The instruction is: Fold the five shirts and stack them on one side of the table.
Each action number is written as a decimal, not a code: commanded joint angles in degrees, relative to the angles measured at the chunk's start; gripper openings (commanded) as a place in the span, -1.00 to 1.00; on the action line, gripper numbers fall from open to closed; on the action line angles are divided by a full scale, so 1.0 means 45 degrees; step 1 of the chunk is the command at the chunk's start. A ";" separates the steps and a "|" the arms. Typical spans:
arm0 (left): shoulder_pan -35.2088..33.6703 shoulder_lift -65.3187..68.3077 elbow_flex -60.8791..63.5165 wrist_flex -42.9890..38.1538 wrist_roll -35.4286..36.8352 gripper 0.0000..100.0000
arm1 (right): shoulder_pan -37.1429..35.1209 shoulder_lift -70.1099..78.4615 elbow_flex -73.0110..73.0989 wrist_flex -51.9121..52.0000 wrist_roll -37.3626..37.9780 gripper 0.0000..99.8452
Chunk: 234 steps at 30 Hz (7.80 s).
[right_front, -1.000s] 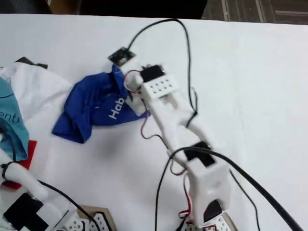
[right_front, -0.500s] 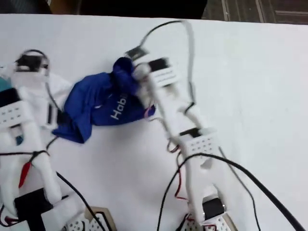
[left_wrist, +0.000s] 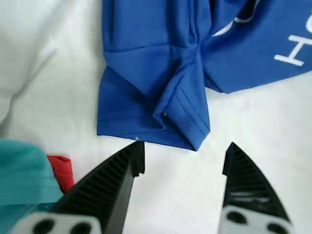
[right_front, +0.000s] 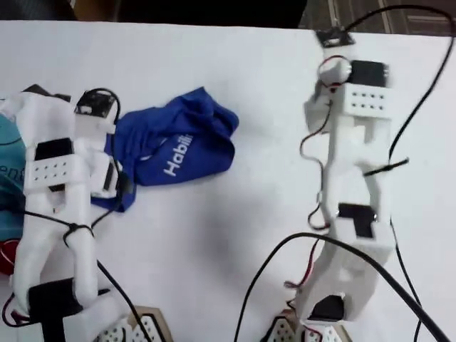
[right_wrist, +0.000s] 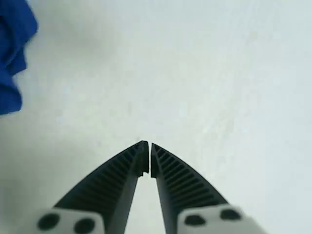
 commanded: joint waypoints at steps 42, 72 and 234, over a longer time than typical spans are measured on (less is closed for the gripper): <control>-0.9084 -0.0547 -0.1729 0.0918 -0.2774 -0.44 | -0.5636 0.9094 -1.0061 0.0068 0.0059 -0.95; -0.4767 -0.0547 -0.1748 0.0801 -0.1700 -0.44 | -0.4464 -0.4972 0.3673 0.0049 0.1328 -0.34; 0.2032 0.4767 -0.6085 0.4767 -0.1368 -0.95 | 0.6242 -1.1927 1.4437 -0.2628 0.6779 -0.82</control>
